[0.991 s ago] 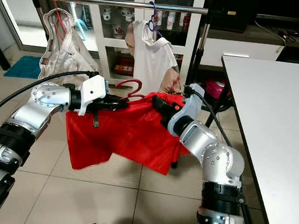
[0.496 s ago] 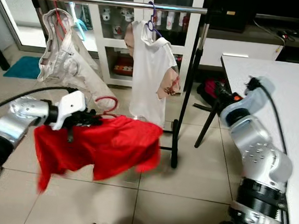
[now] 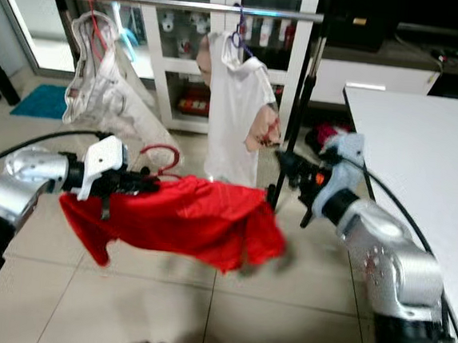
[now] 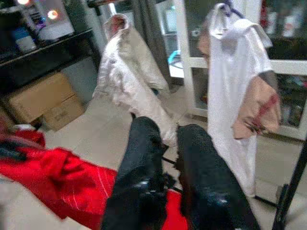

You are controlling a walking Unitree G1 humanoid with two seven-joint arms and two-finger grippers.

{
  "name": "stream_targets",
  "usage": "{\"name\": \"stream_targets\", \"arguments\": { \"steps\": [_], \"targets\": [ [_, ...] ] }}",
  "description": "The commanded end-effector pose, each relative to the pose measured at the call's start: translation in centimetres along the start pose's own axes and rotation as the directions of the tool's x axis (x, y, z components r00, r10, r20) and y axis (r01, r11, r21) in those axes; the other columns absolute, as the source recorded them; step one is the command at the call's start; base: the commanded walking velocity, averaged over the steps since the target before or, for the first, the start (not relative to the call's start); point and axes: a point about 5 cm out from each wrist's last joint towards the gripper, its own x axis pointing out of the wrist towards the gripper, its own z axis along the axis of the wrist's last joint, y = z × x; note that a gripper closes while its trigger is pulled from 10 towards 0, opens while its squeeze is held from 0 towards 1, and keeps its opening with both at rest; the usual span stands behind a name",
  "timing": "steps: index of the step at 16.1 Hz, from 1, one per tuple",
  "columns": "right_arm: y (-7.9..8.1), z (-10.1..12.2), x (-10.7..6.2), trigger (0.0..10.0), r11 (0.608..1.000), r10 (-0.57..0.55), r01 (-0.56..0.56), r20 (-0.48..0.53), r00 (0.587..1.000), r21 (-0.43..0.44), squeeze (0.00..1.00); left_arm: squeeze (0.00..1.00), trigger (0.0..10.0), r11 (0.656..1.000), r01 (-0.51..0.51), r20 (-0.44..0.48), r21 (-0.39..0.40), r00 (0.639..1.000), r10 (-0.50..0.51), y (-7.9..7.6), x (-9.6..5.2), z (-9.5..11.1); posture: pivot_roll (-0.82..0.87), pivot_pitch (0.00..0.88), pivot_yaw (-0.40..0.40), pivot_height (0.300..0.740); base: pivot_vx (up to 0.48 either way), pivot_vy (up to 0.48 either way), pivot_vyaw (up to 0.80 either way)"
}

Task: Hang hanger

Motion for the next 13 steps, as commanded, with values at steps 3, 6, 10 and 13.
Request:
{"name": "stream_targets", "arguments": {
  "steps": [3, 6, 10, 13],
  "targets": [
    [2.6, 1.1, -0.4, 10.0, 0.949, 0.280, -0.281, -0.034, 0.960, -0.143, 1.00, 0.00, 0.0, 0.997, 0.057, 0.071, 0.047, 0.996, -0.060, 0.2, -1.1, 1.7, -0.15, 0.000, 0.080, 0.740, 0.000, 0.000, 0.00],
    [5.8, 1.9, 1.0, 10.0, 0.835, 0.470, -0.484, -0.119, 0.875, -0.262, 1.00, 0.00, 0.0, 0.979, 0.173, 0.166, 0.111, 0.968, -0.190, -0.3, -0.9, 4.4, -0.15, 0.000, 0.084, 0.740, 0.000, 0.000, 0.00],
    [7.6, 2.9, 2.7, 10.0, 0.775, 0.540, -0.556, -0.141, 0.830, -0.302, 0.00, 0.00, 0.0, 0.957, 0.248, 0.168, 0.150, 0.948, -0.272, -0.4, -0.4, 5.8, -0.16, 0.000, 0.094, 0.740, 0.000, 0.000, 0.00],
    [9.4, 3.0, 3.4, 10.0, 0.697, 0.628, -0.640, -0.155, 0.763, -0.323, 0.00, 0.00, 0.0, 0.955, 0.251, 0.173, 0.157, 0.945, -0.277, -0.3, 0.0, 6.2, -0.17, 0.000, 0.096, 0.740, 0.000, 0.000, 0.00]
  ]
}}
